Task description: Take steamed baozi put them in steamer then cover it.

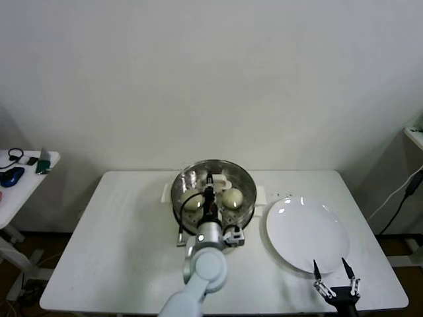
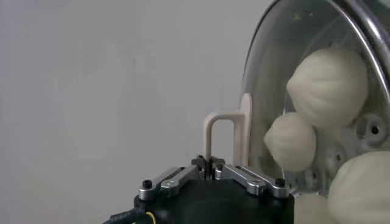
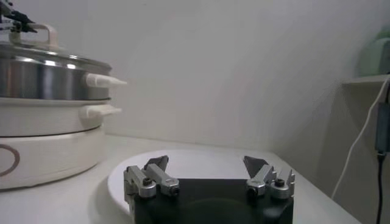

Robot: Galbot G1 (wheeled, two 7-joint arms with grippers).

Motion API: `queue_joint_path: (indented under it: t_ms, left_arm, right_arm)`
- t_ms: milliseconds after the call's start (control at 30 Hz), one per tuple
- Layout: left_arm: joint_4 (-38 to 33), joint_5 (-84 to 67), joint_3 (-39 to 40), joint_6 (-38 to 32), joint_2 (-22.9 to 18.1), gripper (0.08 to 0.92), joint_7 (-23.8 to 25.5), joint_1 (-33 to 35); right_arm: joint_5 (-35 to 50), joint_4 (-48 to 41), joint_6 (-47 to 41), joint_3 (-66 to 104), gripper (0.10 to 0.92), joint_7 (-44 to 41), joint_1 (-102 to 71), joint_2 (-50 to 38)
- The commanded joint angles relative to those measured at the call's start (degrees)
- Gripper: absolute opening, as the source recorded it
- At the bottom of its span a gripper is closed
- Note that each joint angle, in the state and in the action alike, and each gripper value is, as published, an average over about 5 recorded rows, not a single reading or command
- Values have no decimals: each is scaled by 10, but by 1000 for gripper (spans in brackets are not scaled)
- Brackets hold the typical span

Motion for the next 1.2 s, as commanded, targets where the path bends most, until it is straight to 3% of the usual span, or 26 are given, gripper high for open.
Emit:
queue_joint_path:
  t_ms: [33, 533, 933, 1067, 1200]
  left_arm:
    - [4, 2, -3, -3, -1, 137, -8, 6]
    - [-27, -5, -2, 0, 19, 168, 9, 10]
    - [-160, -171, 43, 36, 77, 489, 37, 16]
    - [-201, -272, 44, 31, 97, 610, 4, 29]
    - [-244, -415, -1, -22, 114, 723, -53, 68]
  right_arm:
    - [-1, -1, 1, 0, 823, 1, 2, 3]
    - [-2, 2, -3, 0, 823, -2, 3, 3]
    - [-10, 7, -27, -1, 823, -9, 5, 6]
    - [-1, 15, -46, -1, 823, 2, 4, 7]
    - [18, 35, -74, -2, 823, 19, -2, 5]
